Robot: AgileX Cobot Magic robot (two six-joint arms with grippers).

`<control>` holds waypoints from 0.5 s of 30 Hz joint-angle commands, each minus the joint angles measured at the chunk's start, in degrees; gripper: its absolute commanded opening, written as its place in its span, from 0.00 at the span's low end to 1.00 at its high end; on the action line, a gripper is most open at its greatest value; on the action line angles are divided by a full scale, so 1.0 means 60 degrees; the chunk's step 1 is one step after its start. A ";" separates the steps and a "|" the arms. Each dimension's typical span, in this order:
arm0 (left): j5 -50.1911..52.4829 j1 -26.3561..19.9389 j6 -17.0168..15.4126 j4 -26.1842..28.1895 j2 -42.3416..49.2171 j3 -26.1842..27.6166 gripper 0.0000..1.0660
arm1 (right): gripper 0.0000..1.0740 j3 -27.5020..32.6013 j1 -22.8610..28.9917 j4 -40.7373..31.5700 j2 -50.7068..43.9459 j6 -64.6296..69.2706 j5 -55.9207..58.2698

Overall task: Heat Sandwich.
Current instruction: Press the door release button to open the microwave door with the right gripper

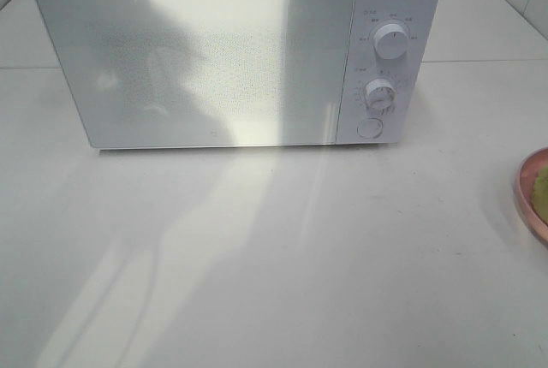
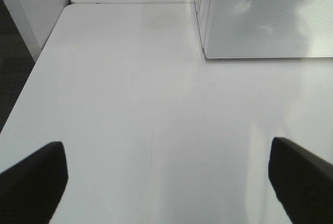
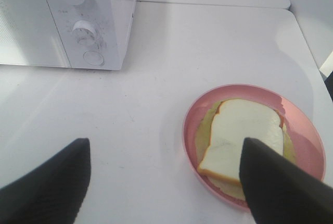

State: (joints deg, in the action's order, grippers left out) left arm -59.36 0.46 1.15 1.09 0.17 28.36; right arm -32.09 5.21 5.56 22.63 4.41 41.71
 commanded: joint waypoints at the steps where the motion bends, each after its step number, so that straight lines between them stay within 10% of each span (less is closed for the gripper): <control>1: 0.0076 -0.0010 -0.0019 -0.0038 0.0258 -0.0019 0.97 | 0.71 -0.0048 -0.0067 0.0000 0.0793 0.0029 -0.0831; 15: 0.0076 -0.0010 -0.0019 -0.0038 0.0258 -0.0019 0.97 | 0.71 -0.0048 -0.0067 0.0000 0.3390 0.0086 -0.3533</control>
State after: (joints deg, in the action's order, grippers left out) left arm -59.36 0.46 1.15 1.09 0.17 28.36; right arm -32.09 5.21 5.56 41.37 4.58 23.61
